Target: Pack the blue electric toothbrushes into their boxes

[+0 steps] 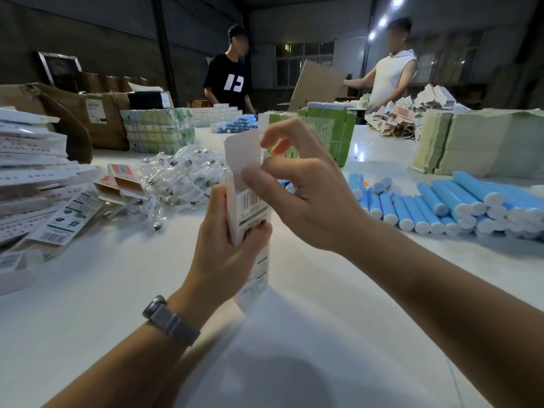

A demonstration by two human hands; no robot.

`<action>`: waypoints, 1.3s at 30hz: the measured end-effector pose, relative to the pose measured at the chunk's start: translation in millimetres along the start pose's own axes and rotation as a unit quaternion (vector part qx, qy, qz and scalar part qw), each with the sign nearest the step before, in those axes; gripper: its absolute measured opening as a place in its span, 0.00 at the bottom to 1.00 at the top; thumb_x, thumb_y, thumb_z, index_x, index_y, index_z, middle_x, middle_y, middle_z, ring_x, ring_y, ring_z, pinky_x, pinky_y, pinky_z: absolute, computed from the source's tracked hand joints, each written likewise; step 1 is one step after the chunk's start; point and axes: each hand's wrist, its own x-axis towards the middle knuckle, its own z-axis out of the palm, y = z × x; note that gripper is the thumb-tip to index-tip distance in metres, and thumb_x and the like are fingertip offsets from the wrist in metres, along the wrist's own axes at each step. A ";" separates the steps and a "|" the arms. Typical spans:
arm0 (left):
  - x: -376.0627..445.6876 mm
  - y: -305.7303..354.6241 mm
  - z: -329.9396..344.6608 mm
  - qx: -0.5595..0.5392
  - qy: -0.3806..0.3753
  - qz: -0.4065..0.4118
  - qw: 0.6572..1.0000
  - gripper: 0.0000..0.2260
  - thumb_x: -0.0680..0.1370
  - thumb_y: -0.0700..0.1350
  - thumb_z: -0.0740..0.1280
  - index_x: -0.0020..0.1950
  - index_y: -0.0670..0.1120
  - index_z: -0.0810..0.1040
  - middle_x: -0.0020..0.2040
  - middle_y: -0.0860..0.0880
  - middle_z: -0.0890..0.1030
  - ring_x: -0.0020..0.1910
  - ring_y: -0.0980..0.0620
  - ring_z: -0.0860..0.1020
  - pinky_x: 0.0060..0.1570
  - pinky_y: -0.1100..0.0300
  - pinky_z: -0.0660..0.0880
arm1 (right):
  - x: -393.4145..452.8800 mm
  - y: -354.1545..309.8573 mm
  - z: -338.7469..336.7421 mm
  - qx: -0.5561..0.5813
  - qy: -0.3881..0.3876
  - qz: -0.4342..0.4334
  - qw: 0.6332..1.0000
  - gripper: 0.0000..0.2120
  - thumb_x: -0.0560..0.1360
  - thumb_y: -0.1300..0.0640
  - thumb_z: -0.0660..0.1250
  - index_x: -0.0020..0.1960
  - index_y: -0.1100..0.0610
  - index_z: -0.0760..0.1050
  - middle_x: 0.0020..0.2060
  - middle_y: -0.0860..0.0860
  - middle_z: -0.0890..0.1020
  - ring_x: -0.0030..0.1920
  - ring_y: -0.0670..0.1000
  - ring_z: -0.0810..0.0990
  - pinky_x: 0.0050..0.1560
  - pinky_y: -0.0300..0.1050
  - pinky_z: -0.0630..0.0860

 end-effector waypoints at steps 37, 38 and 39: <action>15.5 16.3 19.5 -0.246 -0.061 -0.026 0.967 0.08 0.79 0.62 0.63 0.52 0.61 0.75 0.46 0.55 0.81 0.42 0.56 0.80 0.41 0.61 0.78 | -23.5 9.3 -11.1 0.182 0.054 0.112 0.975 0.08 0.73 0.42 0.67 0.48 0.44 0.80 0.47 0.38 0.77 0.52 0.50 0.78 0.43 0.43 0.78; 16.1 16.0 18.3 -0.260 -0.066 -0.044 0.962 0.08 0.79 0.62 0.64 0.51 0.60 0.77 0.46 0.53 0.81 0.43 0.55 0.81 0.42 0.60 0.79 | -22.9 9.4 -11.4 0.183 0.053 0.115 0.975 0.09 0.73 0.42 0.67 0.48 0.45 0.80 0.47 0.39 0.77 0.52 0.51 0.78 0.44 0.45 0.79; 16.8 16.2 16.9 -0.265 -0.067 -0.058 0.960 0.06 0.80 0.59 0.63 0.51 0.60 0.77 0.46 0.52 0.81 0.43 0.54 0.81 0.42 0.59 0.79 | -22.3 9.4 -11.4 0.187 0.053 0.118 0.974 0.09 0.73 0.43 0.67 0.48 0.45 0.80 0.47 0.40 0.78 0.53 0.51 0.78 0.45 0.47 0.80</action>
